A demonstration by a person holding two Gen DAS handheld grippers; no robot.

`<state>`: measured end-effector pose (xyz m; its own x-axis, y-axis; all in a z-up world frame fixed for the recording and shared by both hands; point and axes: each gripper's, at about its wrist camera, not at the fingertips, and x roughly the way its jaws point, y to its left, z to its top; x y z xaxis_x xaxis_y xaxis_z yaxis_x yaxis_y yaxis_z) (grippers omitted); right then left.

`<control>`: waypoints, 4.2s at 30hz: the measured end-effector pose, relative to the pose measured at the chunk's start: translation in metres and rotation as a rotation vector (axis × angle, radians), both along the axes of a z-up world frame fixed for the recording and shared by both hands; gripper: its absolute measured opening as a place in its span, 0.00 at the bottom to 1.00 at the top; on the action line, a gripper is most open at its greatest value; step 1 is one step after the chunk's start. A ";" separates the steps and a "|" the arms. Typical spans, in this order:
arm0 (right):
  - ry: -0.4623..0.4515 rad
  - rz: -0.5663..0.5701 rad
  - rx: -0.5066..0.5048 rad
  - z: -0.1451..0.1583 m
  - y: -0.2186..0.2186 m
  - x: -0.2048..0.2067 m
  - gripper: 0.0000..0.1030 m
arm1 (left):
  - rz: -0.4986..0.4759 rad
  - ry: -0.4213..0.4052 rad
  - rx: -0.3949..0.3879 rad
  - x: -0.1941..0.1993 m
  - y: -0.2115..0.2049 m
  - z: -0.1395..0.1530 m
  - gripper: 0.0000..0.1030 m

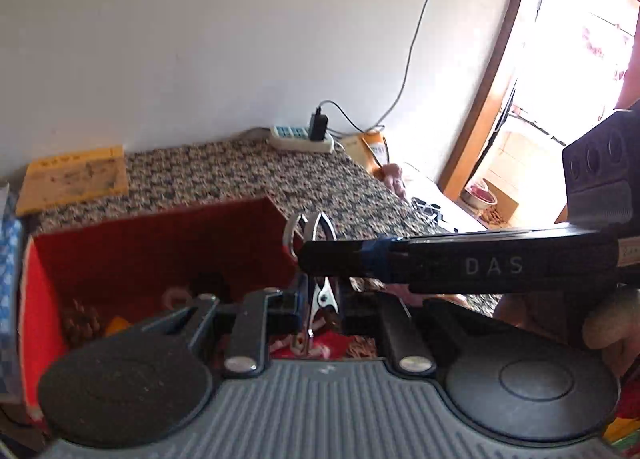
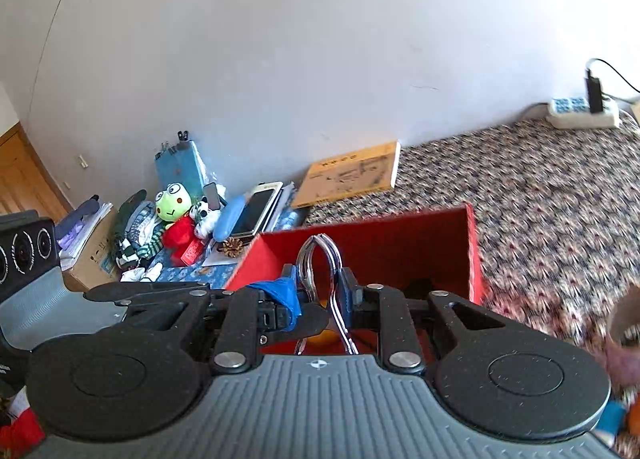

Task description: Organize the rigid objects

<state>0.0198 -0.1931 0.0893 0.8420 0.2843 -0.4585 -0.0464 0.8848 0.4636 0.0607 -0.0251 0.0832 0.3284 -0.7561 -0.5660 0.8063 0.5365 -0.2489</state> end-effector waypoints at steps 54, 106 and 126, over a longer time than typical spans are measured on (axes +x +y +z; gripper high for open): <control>0.647 0.269 0.125 -0.114 0.017 0.158 0.03 | 0.256 0.335 0.524 0.125 -0.015 -0.122 0.15; 0.491 -0.196 0.009 -0.102 0.004 0.130 0.08 | 0.477 0.242 0.589 0.126 -0.017 -0.120 0.45; 0.466 -0.275 -0.031 -0.098 0.007 0.123 0.08 | 0.495 0.227 0.595 0.124 -0.016 -0.120 0.45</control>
<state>0.1427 -0.1859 -0.0084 0.5885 0.0624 -0.8061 0.3933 0.8490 0.3528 0.1851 -0.0409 -0.0371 0.3750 -0.1038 -0.9212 0.4042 0.9126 0.0617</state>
